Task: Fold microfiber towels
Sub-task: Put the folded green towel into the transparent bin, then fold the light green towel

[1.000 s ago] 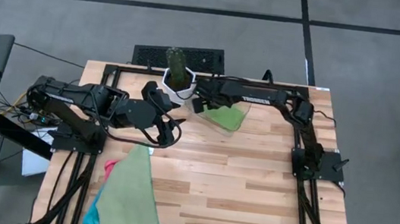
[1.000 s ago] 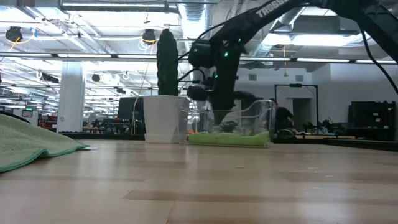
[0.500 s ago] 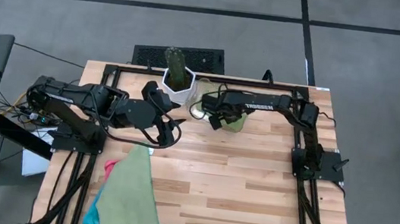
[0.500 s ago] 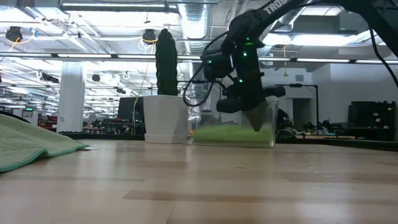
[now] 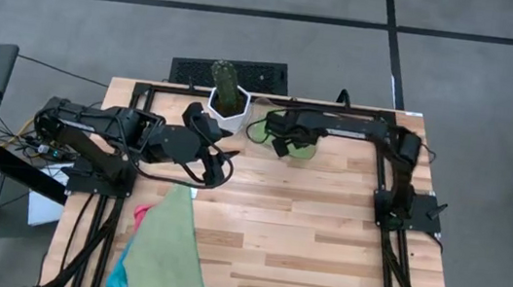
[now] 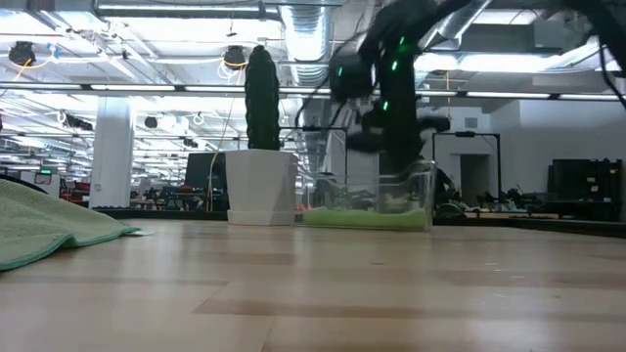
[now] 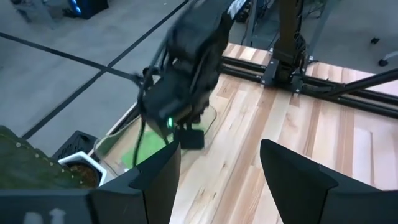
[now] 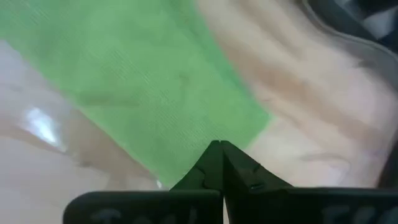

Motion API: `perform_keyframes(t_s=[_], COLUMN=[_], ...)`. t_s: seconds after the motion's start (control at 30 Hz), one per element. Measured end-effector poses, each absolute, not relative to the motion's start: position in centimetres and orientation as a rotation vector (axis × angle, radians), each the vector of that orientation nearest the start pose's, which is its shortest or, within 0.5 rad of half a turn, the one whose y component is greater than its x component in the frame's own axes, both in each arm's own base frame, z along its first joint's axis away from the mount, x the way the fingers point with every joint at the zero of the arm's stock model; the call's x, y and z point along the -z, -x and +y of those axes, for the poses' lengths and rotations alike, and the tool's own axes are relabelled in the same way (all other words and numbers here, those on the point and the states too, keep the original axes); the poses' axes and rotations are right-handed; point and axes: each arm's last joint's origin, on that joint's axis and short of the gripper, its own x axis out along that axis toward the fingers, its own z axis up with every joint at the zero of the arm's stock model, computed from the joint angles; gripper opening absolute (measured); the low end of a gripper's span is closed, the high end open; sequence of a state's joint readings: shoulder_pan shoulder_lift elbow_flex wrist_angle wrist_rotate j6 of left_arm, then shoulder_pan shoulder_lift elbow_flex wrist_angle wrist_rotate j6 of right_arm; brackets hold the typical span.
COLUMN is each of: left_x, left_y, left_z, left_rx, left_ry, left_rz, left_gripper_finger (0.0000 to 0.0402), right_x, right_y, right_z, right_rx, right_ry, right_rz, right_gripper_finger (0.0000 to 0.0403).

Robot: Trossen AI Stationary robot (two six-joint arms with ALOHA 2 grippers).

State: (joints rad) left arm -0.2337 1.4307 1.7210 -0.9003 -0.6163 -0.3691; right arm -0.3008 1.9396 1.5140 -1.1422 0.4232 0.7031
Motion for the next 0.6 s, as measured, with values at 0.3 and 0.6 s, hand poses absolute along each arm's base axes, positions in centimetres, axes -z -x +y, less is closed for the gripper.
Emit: perform_keyframes(t_s=[0.3, 0.6], left_x=[-44.4, -39.3], left_y=[-26.5, -21.0], left_z=[-5.0, -8.9], left_rx=[-0.369, -0.418], left_ry=[0.124, 0.26], left_rz=[0.513, 0.998], left_gripper_finger=[0.0215, 0.0215], right_x=[-27.8, -36.6], right_y=[-30.9, -21.4], right_z=[-10.2, 0.2], right_rx=[1.091, 0.971], right_ry=[-0.337, -0.286], right_rz=[1.197, 0.994], right_gripper_finger=[0.0027, 0.0068])
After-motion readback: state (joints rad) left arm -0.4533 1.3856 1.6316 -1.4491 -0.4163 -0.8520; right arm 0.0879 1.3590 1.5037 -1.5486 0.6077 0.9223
